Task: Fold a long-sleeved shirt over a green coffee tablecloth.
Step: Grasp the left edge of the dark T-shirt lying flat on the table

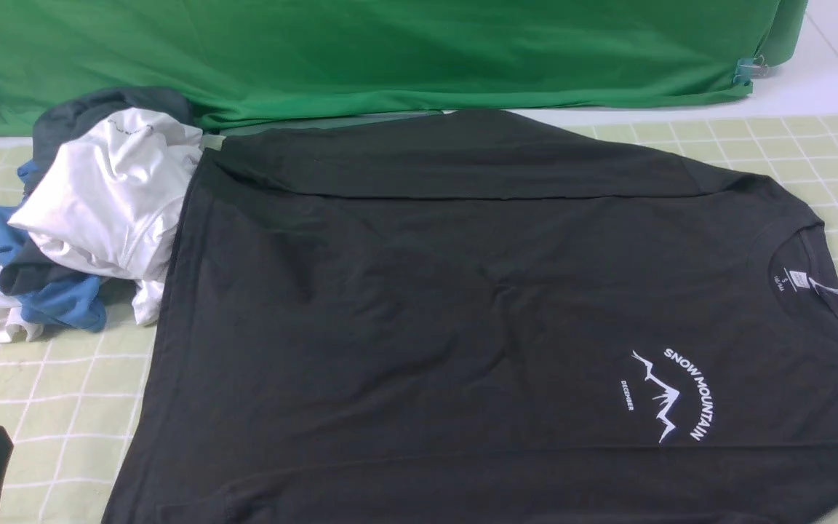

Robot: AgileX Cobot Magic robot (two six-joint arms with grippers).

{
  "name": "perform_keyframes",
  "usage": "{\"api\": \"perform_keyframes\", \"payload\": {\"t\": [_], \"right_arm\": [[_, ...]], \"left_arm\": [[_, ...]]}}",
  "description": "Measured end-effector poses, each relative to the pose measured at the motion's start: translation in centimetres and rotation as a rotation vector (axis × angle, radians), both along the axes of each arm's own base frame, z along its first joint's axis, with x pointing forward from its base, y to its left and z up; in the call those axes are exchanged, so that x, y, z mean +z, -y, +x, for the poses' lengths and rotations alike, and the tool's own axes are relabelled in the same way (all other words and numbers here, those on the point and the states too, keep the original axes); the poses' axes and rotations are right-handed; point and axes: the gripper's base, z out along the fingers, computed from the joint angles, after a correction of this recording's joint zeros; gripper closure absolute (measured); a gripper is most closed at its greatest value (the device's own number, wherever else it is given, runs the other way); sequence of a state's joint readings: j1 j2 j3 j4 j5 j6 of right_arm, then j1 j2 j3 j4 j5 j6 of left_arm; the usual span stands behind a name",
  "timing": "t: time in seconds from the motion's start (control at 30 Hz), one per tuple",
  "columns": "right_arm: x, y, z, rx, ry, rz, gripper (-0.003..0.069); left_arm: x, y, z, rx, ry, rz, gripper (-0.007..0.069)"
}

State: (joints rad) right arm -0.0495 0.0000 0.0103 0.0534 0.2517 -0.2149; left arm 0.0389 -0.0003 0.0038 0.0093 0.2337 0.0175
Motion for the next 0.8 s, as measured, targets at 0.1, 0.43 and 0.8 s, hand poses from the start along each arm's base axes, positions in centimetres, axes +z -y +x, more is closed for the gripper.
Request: {"api": "perform_keyframes", "payload": {"t": [0.1, 0.43, 0.8], "right_arm": [[0.00, 0.00, 0.00, 0.000, 0.000, 0.000, 0.0419], [0.00, 0.00, 0.00, 0.000, 0.000, -0.001, 0.0419], [0.00, 0.00, 0.00, 0.000, 0.000, -0.001, 0.0419]], "left_arm": [[0.00, 0.00, 0.00, 0.000, 0.000, 0.000, 0.0589], [0.00, 0.00, 0.00, 0.000, 0.000, 0.000, 0.0589], [0.02, -0.04, 0.00, -0.002, 0.000, 0.044, 0.0589]]}}
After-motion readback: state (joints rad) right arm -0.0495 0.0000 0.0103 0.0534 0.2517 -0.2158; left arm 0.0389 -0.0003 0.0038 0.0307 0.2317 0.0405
